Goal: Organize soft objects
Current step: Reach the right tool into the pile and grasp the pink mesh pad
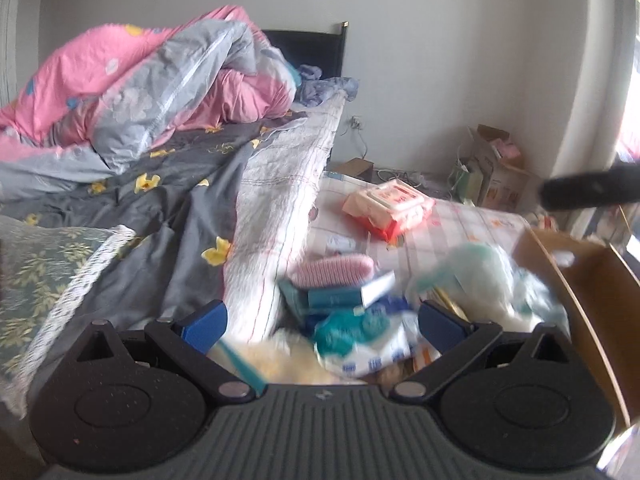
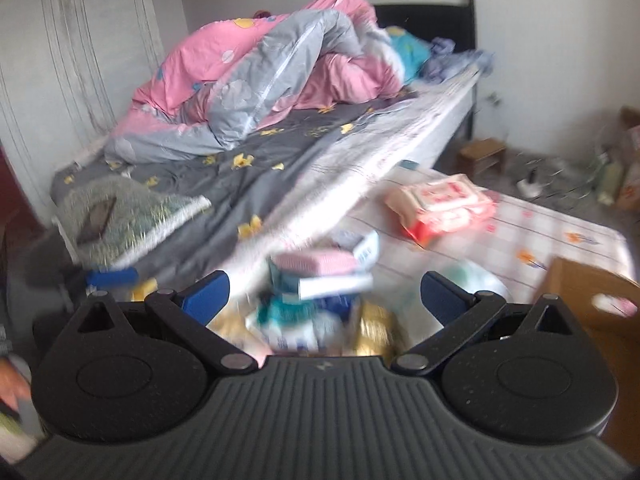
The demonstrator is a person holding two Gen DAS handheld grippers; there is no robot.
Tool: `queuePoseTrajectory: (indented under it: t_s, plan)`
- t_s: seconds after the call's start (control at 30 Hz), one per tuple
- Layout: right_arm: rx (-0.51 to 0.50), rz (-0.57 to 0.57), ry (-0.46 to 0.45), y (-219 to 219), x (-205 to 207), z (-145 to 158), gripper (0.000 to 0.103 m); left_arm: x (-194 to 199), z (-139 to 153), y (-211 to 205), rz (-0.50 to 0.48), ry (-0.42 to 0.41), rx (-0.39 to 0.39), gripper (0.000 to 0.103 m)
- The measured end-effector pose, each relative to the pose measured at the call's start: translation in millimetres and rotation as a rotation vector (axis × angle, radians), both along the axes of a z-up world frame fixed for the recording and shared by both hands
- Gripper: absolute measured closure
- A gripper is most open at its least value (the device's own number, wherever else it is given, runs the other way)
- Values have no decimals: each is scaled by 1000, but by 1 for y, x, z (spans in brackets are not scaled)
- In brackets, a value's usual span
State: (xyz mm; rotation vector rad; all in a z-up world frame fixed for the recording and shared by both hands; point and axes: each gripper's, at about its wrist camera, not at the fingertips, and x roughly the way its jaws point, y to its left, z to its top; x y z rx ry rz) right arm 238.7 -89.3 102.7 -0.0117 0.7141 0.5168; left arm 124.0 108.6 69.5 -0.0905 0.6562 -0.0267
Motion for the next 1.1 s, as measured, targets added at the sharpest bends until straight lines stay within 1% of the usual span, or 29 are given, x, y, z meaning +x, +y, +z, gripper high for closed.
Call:
queuePoseTrajectory:
  t_s: [0.07,0.1,0.17,0.2,0.23,0.27,0.33,0.37,0.43,0.47,0.5,0.57,0.67,0.73,0.8,0.87,0.93,1.0,1.03,1.1]
  plan:
    - [56,13,109,6,54,-9,1,23,-3,3,12,-10,-14,13]
    - [81,20,170,11,80,-19,1,35,-5,4,17,-2,-24,15]
    - [113,41,289,24,127,-45,2,60,-11,6,2,31,-49,22]
    - [114,53,337,33,147,-58,6,73,-16,7,-3,59,-60,25]
    - [110,57,374,41,161,-74,13,86,-21,9,-6,96,-74,33]
    - [105,59,415,48,177,-88,16,99,-27,11,-7,136,-94,37]
    - [107,59,497,59,206,-116,33,122,-40,18,0,209,-160,41]
    - [110,56,534,63,218,-131,36,132,-46,22,7,241,-200,43]
    - [117,29,606,66,236,-156,46,147,-60,31,32,296,-273,43]
    - [122,14,638,67,245,-168,47,154,-64,35,43,313,-299,43]
    - [131,4,668,66,251,-180,49,158,-68,37,52,326,-314,43]
    - [147,-8,710,64,260,-195,50,169,-77,42,68,359,-338,38]
    - [163,-10,740,62,268,-209,50,181,-90,46,84,417,-376,33]
    - [172,-7,750,63,271,-214,50,186,-97,50,95,441,-405,30]
    - [175,-2,753,63,273,-215,52,189,-101,53,105,445,-425,29]
    - [174,7,769,61,272,-214,56,190,-101,55,117,443,-428,29]
    - [190,28,790,58,271,-213,62,192,-99,55,122,443,-430,29]
    - [226,61,834,55,268,-211,70,191,-97,57,126,448,-432,27]
    - [234,80,841,56,265,-209,72,190,-97,57,130,444,-421,27]
    - [222,113,826,59,260,-203,73,190,-98,59,131,444,-422,27]
